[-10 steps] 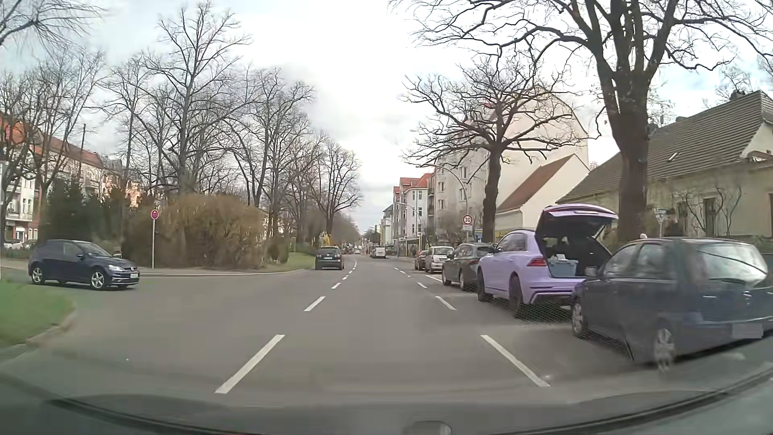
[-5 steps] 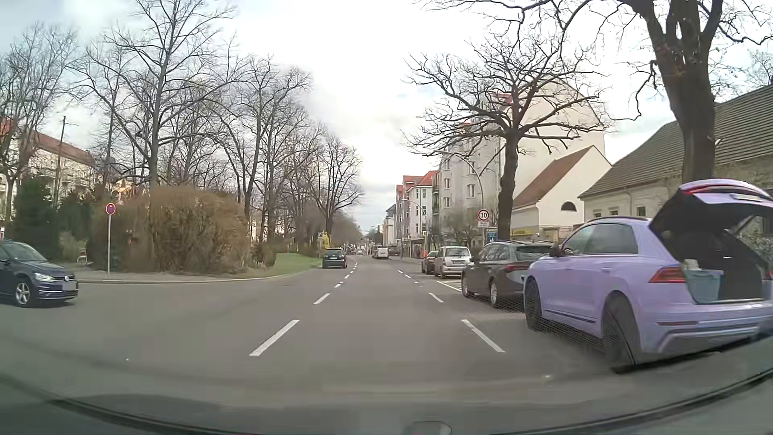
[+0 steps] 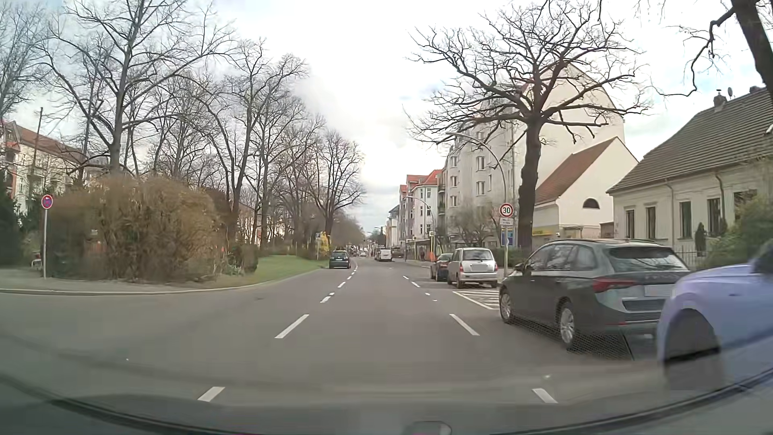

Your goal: Follow the waypoints while adhering to traffic rules and regulations

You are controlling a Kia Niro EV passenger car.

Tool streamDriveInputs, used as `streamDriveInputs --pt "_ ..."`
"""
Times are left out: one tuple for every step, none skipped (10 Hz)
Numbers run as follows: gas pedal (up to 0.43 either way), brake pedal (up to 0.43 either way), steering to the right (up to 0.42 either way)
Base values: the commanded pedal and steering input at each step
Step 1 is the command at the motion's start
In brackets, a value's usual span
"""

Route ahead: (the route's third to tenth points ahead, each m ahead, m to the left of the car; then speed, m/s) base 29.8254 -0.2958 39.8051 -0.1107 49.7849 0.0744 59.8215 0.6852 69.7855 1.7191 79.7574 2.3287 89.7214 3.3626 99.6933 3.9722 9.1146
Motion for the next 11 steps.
streamDriveInputs --pt "0.000 0.000 -0.005" --pt "0.000 0.000 -0.005" --pt "0.000 0.000 -0.004" --pt "0.000 0.000 -0.002" --pt "0.000 0.000 0.003" --pt "0.000 0.000 0.003" --pt "0.000 0.000 0.002" --pt "0.000 0.000 0.000" --pt "0.000 0.000 0.000" --pt "0.000 0.024 0.000" --pt "0.000 0.037 -0.001"
